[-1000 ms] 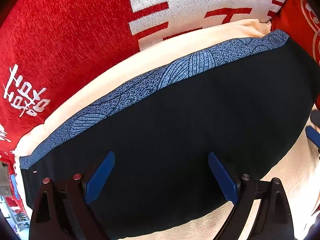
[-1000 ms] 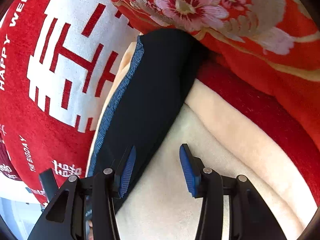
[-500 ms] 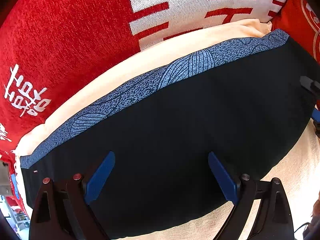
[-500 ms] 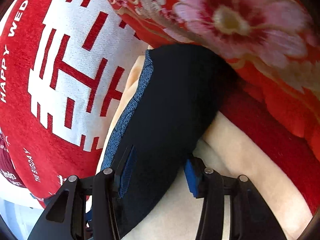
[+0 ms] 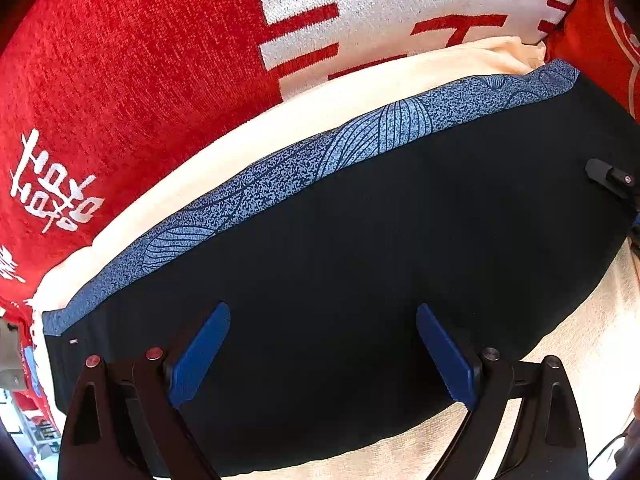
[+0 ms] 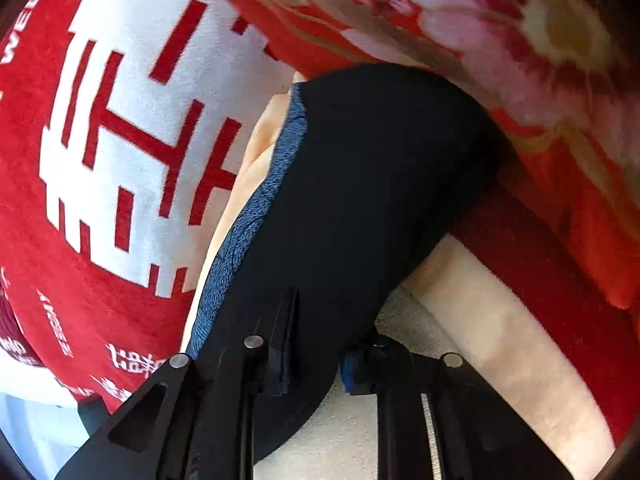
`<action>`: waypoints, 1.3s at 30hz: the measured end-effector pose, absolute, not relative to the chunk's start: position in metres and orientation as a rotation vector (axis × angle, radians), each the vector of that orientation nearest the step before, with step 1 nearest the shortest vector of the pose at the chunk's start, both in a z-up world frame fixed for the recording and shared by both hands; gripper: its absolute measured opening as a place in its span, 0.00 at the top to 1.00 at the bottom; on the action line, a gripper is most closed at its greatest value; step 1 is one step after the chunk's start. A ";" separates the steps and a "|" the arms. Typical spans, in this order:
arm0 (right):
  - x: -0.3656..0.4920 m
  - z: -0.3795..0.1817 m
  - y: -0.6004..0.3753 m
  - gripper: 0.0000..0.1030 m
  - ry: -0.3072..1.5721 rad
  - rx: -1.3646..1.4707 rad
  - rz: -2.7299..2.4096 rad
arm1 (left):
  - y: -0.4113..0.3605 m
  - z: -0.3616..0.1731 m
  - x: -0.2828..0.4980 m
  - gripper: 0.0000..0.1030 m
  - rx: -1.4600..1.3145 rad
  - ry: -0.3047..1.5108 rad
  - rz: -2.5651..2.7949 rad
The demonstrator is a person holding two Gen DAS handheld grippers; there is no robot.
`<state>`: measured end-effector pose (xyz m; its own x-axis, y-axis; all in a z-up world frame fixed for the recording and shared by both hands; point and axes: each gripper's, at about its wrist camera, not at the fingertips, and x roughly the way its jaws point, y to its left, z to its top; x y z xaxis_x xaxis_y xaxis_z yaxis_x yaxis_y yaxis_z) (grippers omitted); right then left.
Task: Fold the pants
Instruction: 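Press the folded black trousers flat with both tools held open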
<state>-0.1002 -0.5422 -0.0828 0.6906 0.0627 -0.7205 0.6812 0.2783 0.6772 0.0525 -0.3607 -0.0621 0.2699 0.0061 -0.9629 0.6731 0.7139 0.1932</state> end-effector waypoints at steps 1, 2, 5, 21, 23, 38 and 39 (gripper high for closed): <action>-0.099 -0.078 -0.541 0.82 0.729 1.213 -0.462 | -0.361 -0.062 0.053 0.07 0.668 1.229 -0.499; -0.098 -0.076 -0.541 0.83 0.726 1.207 -0.457 | -0.361 -0.061 0.053 0.07 0.667 1.229 -0.499; -0.098 -0.074 -0.541 0.83 0.720 1.216 -0.447 | -0.362 -0.061 0.053 0.07 0.671 1.230 -0.499; -0.095 -0.080 -0.541 0.77 0.743 1.218 -0.448 | -0.360 -0.056 0.059 0.07 0.658 1.238 -0.493; -0.095 -0.081 -0.540 0.76 0.747 1.217 -0.452 | -0.360 -0.056 0.059 0.07 0.659 1.237 -0.493; -0.091 -0.085 -0.537 0.71 0.750 1.224 -0.437 | -0.358 -0.056 0.060 0.07 0.657 1.240 -0.490; -0.091 -0.085 -0.537 0.69 0.750 1.223 -0.434 | -0.358 -0.056 0.059 0.07 0.656 1.240 -0.490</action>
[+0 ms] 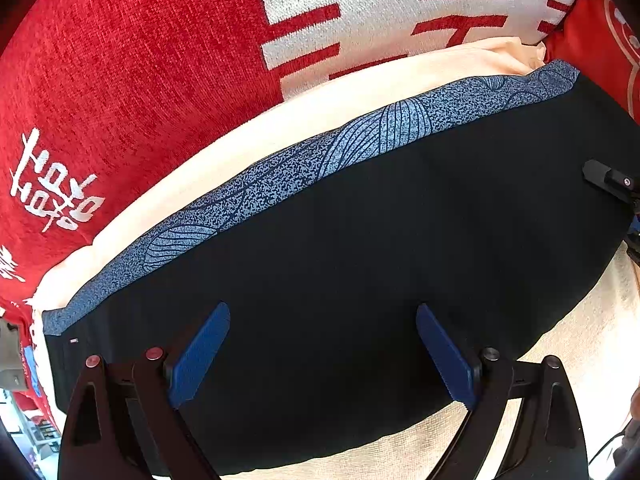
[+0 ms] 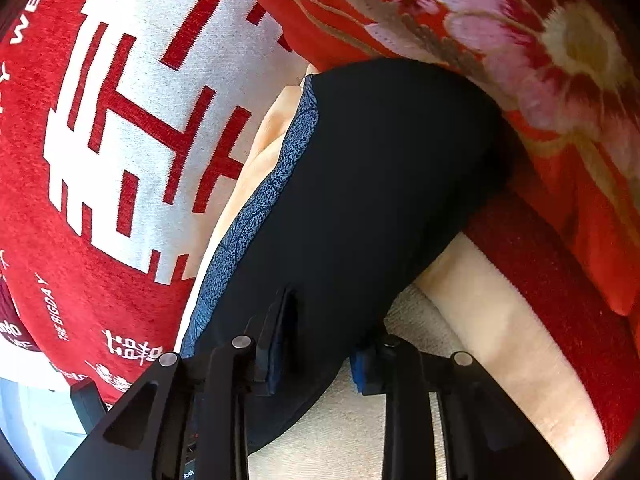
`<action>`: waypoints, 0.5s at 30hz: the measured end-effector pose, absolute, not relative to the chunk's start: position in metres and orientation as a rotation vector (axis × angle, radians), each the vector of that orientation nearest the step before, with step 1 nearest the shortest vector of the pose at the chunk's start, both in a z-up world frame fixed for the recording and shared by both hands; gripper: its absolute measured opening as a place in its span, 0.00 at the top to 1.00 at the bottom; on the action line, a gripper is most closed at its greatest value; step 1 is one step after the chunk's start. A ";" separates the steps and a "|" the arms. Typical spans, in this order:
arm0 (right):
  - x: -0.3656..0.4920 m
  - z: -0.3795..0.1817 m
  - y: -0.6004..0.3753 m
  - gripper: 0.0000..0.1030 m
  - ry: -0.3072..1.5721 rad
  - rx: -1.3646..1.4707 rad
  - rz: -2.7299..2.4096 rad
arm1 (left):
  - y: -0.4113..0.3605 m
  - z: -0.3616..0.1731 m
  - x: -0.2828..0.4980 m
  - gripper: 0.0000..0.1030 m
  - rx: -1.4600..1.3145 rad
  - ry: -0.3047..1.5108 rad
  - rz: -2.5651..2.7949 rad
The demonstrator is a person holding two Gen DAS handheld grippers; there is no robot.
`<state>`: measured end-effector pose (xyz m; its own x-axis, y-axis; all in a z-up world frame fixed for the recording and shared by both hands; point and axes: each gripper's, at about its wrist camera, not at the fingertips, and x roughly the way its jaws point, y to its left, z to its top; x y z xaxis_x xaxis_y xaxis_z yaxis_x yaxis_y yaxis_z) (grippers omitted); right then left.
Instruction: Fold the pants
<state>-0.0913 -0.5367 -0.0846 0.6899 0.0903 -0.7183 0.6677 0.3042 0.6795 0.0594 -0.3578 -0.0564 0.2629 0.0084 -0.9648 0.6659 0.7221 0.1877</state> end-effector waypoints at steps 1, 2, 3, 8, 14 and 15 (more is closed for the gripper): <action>-0.092 -0.085 -0.536 0.67 0.748 1.222 -0.424 | -0.357 -0.057 0.060 0.07 0.652 1.240 -0.491; -0.093 -0.085 -0.537 0.65 0.744 1.222 -0.415 | -0.356 -0.057 0.060 0.07 0.646 1.240 -0.493; -0.093 -0.085 -0.537 0.63 0.739 1.223 -0.407 | -0.355 -0.057 0.060 0.07 0.639 1.241 -0.495; -0.091 -0.086 -0.538 0.62 0.737 1.226 -0.400 | -0.345 -0.056 0.064 0.08 0.597 1.267 -0.497; -0.084 -0.073 -0.537 0.81 0.785 1.154 -0.461 | -0.340 -0.036 0.067 0.08 0.533 1.251 -0.534; -0.082 -0.068 -0.535 0.82 0.785 1.132 -0.458 | -0.341 -0.031 0.066 0.08 0.529 1.233 -0.547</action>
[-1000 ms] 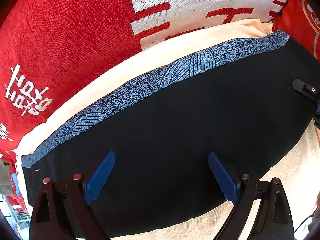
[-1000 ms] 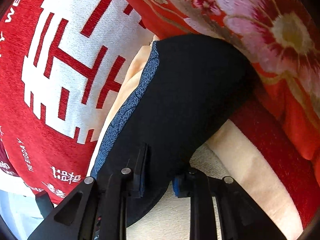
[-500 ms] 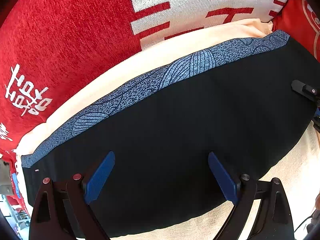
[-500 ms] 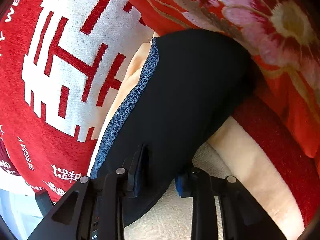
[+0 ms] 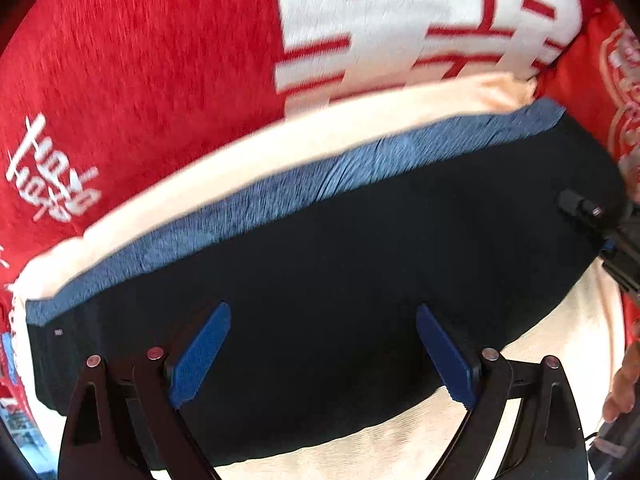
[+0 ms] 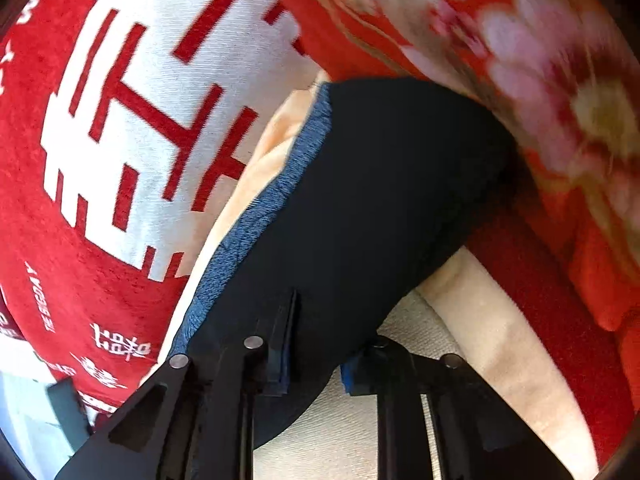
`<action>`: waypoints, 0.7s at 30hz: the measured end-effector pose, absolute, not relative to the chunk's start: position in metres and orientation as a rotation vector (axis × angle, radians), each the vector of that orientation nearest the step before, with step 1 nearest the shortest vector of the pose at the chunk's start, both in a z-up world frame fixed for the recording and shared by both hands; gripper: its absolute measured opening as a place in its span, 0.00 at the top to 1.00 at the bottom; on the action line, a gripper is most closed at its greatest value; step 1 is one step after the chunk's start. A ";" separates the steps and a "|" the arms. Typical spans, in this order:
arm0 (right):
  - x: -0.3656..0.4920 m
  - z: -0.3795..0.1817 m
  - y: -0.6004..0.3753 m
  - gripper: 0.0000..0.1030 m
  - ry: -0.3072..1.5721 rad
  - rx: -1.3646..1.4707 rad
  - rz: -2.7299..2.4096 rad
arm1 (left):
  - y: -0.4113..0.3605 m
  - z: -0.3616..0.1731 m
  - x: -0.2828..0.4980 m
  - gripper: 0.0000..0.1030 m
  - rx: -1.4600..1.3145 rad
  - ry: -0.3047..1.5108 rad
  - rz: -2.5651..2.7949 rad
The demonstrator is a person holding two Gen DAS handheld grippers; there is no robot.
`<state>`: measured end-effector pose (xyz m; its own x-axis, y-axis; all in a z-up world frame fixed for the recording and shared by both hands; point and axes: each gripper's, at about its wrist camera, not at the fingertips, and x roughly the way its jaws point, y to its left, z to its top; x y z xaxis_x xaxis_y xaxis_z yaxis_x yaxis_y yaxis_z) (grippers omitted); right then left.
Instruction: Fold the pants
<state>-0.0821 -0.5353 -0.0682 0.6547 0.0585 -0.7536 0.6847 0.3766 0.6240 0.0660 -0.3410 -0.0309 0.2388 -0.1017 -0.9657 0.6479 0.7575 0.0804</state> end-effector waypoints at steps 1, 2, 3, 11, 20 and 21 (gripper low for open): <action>-0.082 -0.065 -0.535 0.82 0.783 1.122 -0.453 | -0.343 -0.027 0.065 0.08 0.528 1.213 -0.561; -0.081 -0.060 -0.534 0.82 0.777 1.108 -0.443 | -0.346 -0.024 0.064 0.08 0.525 1.197 -0.574; -0.080 -0.057 -0.534 0.82 0.774 1.099 -0.437 | -0.349 -0.024 0.064 0.08 0.521 1.191 -0.583; -0.061 -0.021 -0.513 0.84 0.806 0.904 -0.410 | -0.358 -0.070 0.064 0.06 0.457 1.249 -0.593; -0.040 0.023 -0.469 0.84 0.847 0.643 -0.353 | -0.353 -0.074 0.073 0.05 0.431 1.239 -0.666; -0.037 0.027 -0.462 0.84 0.852 0.614 -0.348 | -0.350 -0.073 0.075 0.05 0.421 1.245 -0.668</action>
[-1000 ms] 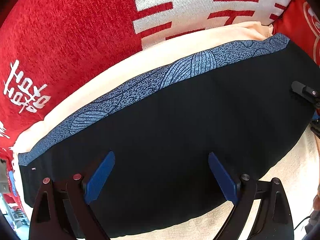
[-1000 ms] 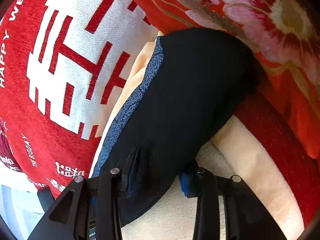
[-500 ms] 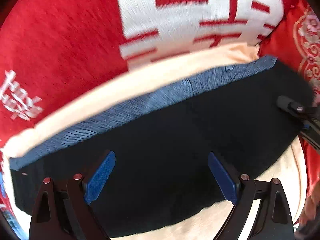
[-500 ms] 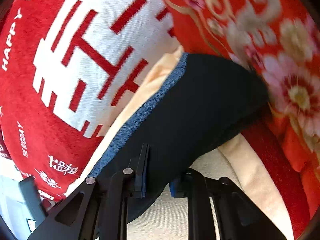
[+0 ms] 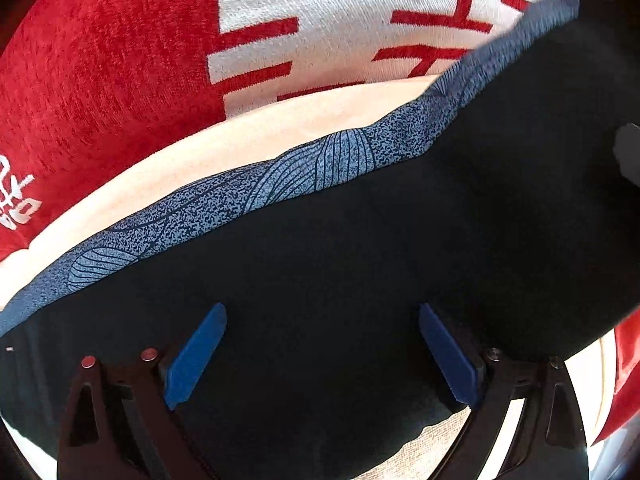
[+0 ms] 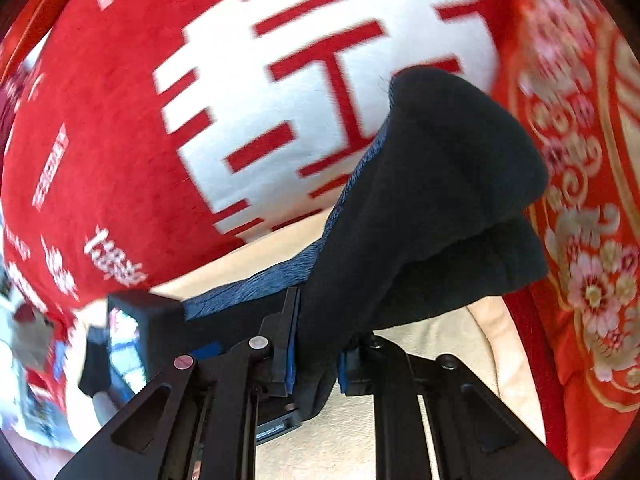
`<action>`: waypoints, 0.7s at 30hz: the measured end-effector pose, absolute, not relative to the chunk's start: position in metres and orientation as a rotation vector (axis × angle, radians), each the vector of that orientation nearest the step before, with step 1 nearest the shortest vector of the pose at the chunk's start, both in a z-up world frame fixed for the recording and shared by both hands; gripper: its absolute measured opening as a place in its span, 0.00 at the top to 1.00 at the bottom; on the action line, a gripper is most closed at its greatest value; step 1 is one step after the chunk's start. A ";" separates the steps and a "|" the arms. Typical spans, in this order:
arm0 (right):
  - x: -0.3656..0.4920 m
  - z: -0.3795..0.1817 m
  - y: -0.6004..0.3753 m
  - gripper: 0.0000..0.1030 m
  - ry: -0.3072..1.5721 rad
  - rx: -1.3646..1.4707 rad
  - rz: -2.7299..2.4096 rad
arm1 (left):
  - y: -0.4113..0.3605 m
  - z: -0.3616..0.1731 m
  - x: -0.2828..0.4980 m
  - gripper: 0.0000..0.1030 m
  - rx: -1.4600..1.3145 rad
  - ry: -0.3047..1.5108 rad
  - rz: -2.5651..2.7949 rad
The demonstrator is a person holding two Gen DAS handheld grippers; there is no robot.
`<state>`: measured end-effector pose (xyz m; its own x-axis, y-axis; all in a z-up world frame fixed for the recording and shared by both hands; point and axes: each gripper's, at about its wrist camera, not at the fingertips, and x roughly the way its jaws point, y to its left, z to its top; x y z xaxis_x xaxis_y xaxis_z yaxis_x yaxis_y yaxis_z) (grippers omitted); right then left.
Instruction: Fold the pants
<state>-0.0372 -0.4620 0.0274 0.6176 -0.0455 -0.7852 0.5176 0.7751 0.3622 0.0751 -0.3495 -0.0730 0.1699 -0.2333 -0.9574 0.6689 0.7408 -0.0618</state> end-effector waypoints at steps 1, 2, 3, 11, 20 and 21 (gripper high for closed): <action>-0.034 0.033 -0.454 0.84 0.860 0.575 -0.346 | -0.345 -0.071 0.078 0.05 0.411 1.263 -0.661; -0.031 0.039 -0.444 0.84 0.867 0.533 -0.344 | -0.339 -0.068 0.082 0.05 0.403 1.279 -0.650; -0.029 0.044 -0.436 0.84 0.872 0.504 -0.341 | -0.331 -0.065 0.085 0.05 0.382 1.288 -0.641; 0.009 0.058 -0.332 0.82 0.974 0.172 -0.299 | -0.194 -0.029 0.123 0.05 0.307 1.266 -0.518; 0.071 -0.038 -0.174 0.66 1.202 -0.368 -0.299 | -0.070 -0.039 0.171 0.05 0.296 1.296 -0.296; 0.071 -0.046 -0.159 0.62 1.214 -0.445 -0.296 | -0.062 -0.040 0.172 0.05 0.286 1.297 -0.285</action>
<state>0.0709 -0.1588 -0.0458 0.3275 -0.4497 -0.8310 -0.0161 0.8767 -0.4808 0.1723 -0.0620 -0.0396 0.2463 -0.0464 -0.9681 0.3637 0.9303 0.0479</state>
